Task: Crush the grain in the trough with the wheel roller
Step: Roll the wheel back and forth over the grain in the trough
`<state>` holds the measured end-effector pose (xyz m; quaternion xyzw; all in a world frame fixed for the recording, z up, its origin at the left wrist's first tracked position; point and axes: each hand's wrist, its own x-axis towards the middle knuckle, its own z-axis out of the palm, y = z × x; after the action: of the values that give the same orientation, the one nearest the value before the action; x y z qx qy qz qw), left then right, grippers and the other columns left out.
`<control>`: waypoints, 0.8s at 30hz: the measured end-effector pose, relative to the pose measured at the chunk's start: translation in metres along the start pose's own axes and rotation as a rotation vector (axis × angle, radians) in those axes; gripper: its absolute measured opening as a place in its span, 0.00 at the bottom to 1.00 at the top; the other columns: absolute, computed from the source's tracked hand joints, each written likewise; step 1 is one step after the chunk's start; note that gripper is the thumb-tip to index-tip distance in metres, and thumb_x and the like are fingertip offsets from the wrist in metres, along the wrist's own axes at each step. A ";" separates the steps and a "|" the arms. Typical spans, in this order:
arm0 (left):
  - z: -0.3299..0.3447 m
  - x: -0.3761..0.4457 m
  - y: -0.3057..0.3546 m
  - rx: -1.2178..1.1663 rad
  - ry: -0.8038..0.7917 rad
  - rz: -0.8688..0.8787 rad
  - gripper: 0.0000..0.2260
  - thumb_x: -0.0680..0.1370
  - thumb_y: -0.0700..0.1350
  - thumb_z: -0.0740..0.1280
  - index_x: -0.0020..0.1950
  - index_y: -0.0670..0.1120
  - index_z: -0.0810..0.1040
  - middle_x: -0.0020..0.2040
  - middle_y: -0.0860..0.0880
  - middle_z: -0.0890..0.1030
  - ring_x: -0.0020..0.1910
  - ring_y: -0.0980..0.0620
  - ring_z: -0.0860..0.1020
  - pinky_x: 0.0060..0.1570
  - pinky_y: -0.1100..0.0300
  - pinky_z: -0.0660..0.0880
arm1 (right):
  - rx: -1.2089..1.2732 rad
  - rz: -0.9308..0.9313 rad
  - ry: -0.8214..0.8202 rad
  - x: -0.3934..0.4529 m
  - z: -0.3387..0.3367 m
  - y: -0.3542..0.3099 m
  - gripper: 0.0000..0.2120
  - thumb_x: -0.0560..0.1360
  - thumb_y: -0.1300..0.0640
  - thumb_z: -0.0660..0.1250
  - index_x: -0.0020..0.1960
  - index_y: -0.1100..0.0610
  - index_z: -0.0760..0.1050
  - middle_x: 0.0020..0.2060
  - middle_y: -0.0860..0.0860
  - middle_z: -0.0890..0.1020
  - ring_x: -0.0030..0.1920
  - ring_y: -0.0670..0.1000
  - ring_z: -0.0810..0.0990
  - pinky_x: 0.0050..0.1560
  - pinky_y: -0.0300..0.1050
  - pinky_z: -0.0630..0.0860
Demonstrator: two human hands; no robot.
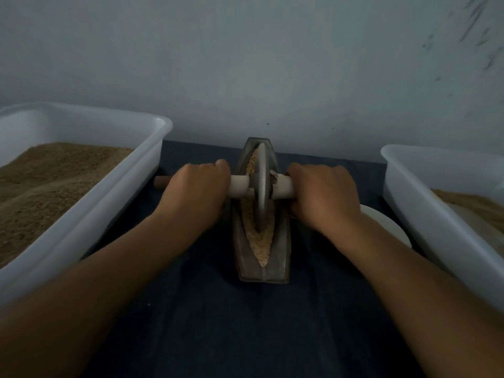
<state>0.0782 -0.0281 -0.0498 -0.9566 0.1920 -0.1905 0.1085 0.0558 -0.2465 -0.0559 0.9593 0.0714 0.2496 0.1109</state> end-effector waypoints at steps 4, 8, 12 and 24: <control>0.008 0.032 -0.004 -0.007 -0.061 -0.023 0.14 0.77 0.47 0.68 0.56 0.44 0.68 0.49 0.45 0.80 0.43 0.48 0.78 0.39 0.56 0.68 | 0.047 0.036 -0.089 0.038 0.017 0.008 0.09 0.69 0.49 0.70 0.49 0.47 0.77 0.43 0.50 0.82 0.44 0.55 0.80 0.38 0.44 0.62; 0.010 0.063 -0.005 -0.078 -0.099 -0.045 0.15 0.77 0.44 0.68 0.60 0.41 0.71 0.54 0.42 0.79 0.51 0.43 0.79 0.43 0.53 0.69 | 0.066 0.069 -0.275 0.072 0.028 0.019 0.13 0.71 0.45 0.70 0.55 0.44 0.77 0.51 0.50 0.82 0.49 0.55 0.80 0.38 0.45 0.67; 0.012 0.077 -0.006 -0.109 -0.129 -0.071 0.16 0.77 0.44 0.69 0.61 0.41 0.71 0.55 0.42 0.79 0.52 0.43 0.78 0.44 0.53 0.69 | 0.070 0.100 -0.419 0.092 0.026 0.022 0.14 0.70 0.45 0.70 0.55 0.43 0.77 0.52 0.50 0.80 0.44 0.54 0.76 0.37 0.43 0.66; 0.002 0.030 -0.003 -0.065 -0.100 -0.016 0.14 0.75 0.47 0.70 0.58 0.45 0.71 0.50 0.45 0.80 0.47 0.46 0.79 0.44 0.53 0.73 | 0.026 0.093 -0.157 0.021 -0.002 0.000 0.11 0.69 0.50 0.71 0.51 0.48 0.77 0.44 0.51 0.81 0.45 0.56 0.80 0.34 0.42 0.61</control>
<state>0.1055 -0.0369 -0.0415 -0.9695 0.1845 -0.1372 0.0853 0.0729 -0.2422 -0.0442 0.9795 0.0211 0.1778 0.0919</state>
